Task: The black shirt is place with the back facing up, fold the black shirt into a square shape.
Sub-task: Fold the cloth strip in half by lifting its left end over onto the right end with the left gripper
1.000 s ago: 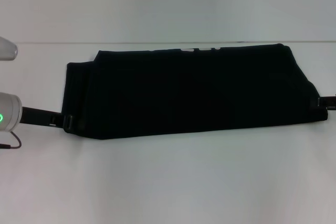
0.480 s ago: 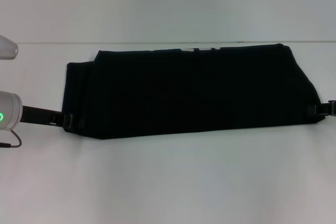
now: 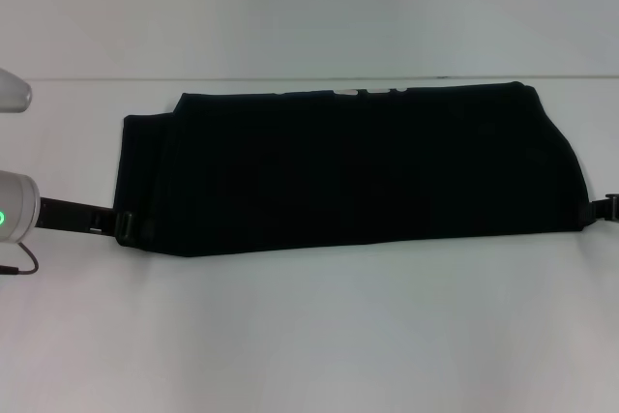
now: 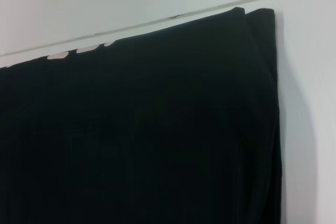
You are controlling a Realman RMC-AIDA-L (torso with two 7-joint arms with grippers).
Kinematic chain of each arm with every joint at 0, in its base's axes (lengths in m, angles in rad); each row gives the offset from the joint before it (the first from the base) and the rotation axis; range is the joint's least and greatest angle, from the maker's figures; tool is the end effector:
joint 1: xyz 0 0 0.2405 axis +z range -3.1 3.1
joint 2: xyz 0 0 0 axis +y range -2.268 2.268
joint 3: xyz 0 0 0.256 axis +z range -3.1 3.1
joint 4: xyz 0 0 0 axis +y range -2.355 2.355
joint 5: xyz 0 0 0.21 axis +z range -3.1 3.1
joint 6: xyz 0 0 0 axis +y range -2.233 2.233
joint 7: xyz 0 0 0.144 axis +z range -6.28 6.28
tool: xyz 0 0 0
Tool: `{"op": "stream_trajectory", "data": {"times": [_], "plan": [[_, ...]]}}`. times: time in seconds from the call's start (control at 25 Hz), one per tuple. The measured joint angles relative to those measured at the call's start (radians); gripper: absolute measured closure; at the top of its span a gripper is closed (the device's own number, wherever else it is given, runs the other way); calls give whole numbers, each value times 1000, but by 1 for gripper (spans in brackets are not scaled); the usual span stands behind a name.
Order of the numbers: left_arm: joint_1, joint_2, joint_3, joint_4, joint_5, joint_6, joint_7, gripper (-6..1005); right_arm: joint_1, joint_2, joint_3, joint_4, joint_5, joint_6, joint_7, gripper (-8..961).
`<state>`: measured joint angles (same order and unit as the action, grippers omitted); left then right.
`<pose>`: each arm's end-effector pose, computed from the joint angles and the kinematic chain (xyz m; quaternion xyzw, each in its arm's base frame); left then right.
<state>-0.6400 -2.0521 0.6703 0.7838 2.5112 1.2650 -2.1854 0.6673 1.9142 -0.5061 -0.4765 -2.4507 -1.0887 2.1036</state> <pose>-0.3007 0.3806 0.0278 -0.8322 -0.5031 -0.0358 0.2303 0.3475 0.3887 0.0518 -0.7732 0.5616 0.0849 0.2820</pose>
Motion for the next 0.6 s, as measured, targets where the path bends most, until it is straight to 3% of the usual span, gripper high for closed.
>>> {"op": "stream_trajectory", "data": {"times": [0.16, 0.6], "plan": [[5, 0, -5, 1, 2, -5, 1, 995, -6, 2, 7, -1, 4, -7, -21, 941], [40, 5, -27, 45, 4, 18, 4, 995, -84, 2, 15, -51, 110, -110, -69, 917]]}}
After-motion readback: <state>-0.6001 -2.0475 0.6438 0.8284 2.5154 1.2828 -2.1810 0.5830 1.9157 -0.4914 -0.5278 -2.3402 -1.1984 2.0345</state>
